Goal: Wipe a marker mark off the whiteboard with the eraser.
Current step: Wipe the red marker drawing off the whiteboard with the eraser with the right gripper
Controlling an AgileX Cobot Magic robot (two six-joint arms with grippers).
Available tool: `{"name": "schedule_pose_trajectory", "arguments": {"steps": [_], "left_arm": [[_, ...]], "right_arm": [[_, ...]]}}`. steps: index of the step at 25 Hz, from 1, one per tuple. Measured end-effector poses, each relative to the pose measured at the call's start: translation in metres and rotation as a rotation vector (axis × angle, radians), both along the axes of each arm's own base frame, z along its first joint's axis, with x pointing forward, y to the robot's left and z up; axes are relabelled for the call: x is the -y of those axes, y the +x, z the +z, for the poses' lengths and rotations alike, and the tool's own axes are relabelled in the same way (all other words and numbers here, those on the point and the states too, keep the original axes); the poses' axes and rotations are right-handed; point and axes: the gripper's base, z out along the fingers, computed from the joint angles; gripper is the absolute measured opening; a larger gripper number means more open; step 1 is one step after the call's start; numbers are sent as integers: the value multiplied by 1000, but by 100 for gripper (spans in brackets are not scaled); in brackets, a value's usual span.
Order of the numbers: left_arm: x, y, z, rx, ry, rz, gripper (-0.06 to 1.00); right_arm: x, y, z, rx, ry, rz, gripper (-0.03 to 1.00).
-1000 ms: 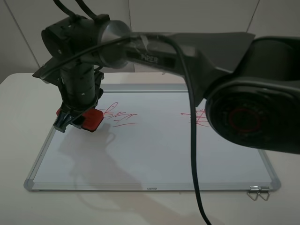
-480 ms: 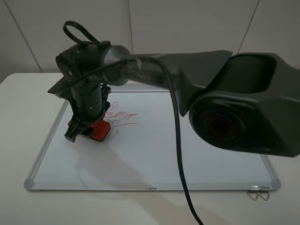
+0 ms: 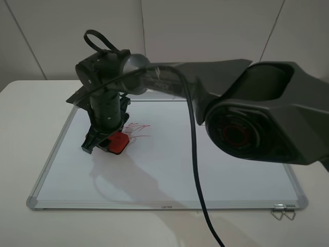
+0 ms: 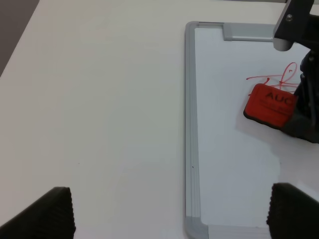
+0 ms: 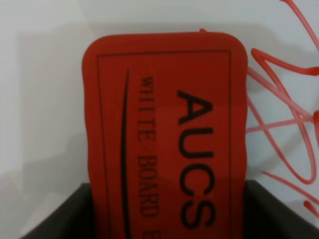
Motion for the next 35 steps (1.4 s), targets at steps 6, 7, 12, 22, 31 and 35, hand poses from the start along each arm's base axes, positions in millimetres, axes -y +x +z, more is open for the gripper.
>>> {"name": "schedule_pose_trajectory", "arguments": {"steps": [6, 7, 12, 22, 31, 35], "left_arm": [[0, 0, 0, 0, 0, 0, 77], [0, 0, 0, 0, 0, 0, 77], [0, 0, 0, 0, 0, 0, 77], [0, 0, 0, 0, 0, 0, 77], [0, 0, 0, 0, 0, 0, 77], [0, 0, 0, 0, 0, 0, 77]], "right_arm": [[25, 25, -1, -26, -12, -75, 51], [31, 30, -1, -31, -13, -93, 51], [65, 58, 0, -60, -29, -184, 51], [115, 93, 0, -85, -50, -297, 51], [94, 77, 0, -107, -35, -258, 51], [61, 50, 0, -143, -7, -193, 51]]}}
